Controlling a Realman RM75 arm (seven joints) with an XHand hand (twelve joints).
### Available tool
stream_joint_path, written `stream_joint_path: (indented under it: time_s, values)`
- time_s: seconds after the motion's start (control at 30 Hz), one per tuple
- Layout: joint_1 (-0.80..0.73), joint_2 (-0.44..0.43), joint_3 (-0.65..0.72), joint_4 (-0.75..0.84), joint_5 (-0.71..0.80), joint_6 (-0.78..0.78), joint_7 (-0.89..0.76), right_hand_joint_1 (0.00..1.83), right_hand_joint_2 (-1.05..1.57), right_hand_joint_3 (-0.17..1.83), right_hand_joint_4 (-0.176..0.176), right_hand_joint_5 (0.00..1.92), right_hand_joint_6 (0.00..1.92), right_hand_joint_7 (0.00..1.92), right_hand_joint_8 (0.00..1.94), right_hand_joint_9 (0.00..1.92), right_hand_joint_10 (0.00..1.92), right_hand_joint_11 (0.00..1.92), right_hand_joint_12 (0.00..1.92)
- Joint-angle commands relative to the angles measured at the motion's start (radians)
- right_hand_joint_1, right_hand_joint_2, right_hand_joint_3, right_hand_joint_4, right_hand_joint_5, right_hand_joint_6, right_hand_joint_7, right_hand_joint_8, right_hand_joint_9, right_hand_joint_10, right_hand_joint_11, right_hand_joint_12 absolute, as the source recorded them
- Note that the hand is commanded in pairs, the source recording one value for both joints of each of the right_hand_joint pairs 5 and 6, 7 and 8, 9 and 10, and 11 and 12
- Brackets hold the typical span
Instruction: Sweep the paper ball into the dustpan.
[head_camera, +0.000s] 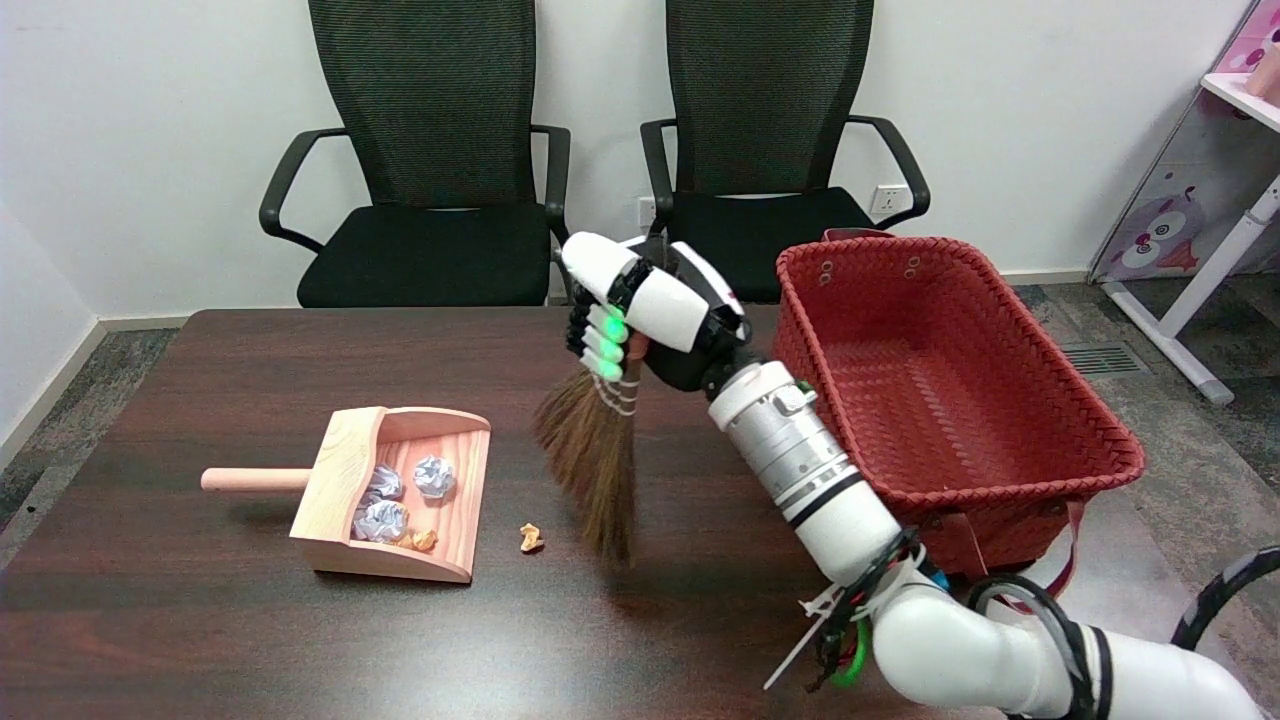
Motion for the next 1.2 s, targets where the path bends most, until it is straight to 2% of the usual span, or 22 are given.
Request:
stream_joint_path:
  time_s: [0.03, 0.3, 0.4, 0.5, 0.6, 0.7, 0.83, 1.07, 1.2]
  values:
    - [-0.061, 0.055, 0.035, -0.266, 0.304, 0.133, -0.749, 1.07, 1.57, 1.83, 0.005, 1.92, 1.92, 1.92, 1.92, 1.92, 1.92, 1.92, 1.92]
    - [-0.006, 0.063, 0.031, -0.269, 0.295, 0.135, -0.721, 1.08, 1.57, 1.82, 0.007, 1.92, 1.92, 1.92, 1.92, 1.92, 1.92, 1.92, 1.92]
    - [-0.006, 0.063, 0.034, -0.269, 0.284, 0.139, -0.718, 1.11, 1.57, 1.60, 0.010, 1.92, 1.92, 1.92, 1.92, 1.92, 1.92, 1.92, 1.92]
    - [-0.003, 0.063, 0.024, -0.269, 0.292, 0.125, -0.706, 1.12, 1.57, 1.52, 0.007, 1.92, 1.92, 1.92, 1.92, 1.92, 1.92, 1.92, 1.92]
    - [0.012, 0.059, -0.017, -0.267, 0.310, 0.106, -0.706, 1.12, 1.57, 1.56, 0.009, 1.92, 1.92, 1.92, 1.92, 1.92, 1.92, 1.92, 1.92]
    - [0.034, 0.039, -0.084, -0.257, 0.351, 0.112, -0.731, 1.11, 1.57, 1.71, 0.011, 1.92, 1.92, 1.92, 1.92, 1.92, 1.92, 1.92, 1.92]
    - [0.034, -0.017, -0.107, -0.213, 0.379, 0.148, -0.869, 1.10, 1.57, 1.83, 0.013, 1.92, 1.92, 1.92, 1.92, 1.92, 1.92, 1.92, 1.92]
    - [0.025, -0.195, -0.108, -0.127, 0.370, 0.256, -1.158, 1.09, 1.57, 1.83, 0.012, 1.92, 1.92, 1.92, 1.92, 1.92, 1.92, 1.92, 1.92]
    - [0.039, -0.265, -0.106, -0.087, 0.368, 0.264, -1.330, 1.10, 1.57, 1.83, 0.013, 1.92, 1.92, 1.92, 1.92, 1.92, 1.92, 1.92, 1.92]
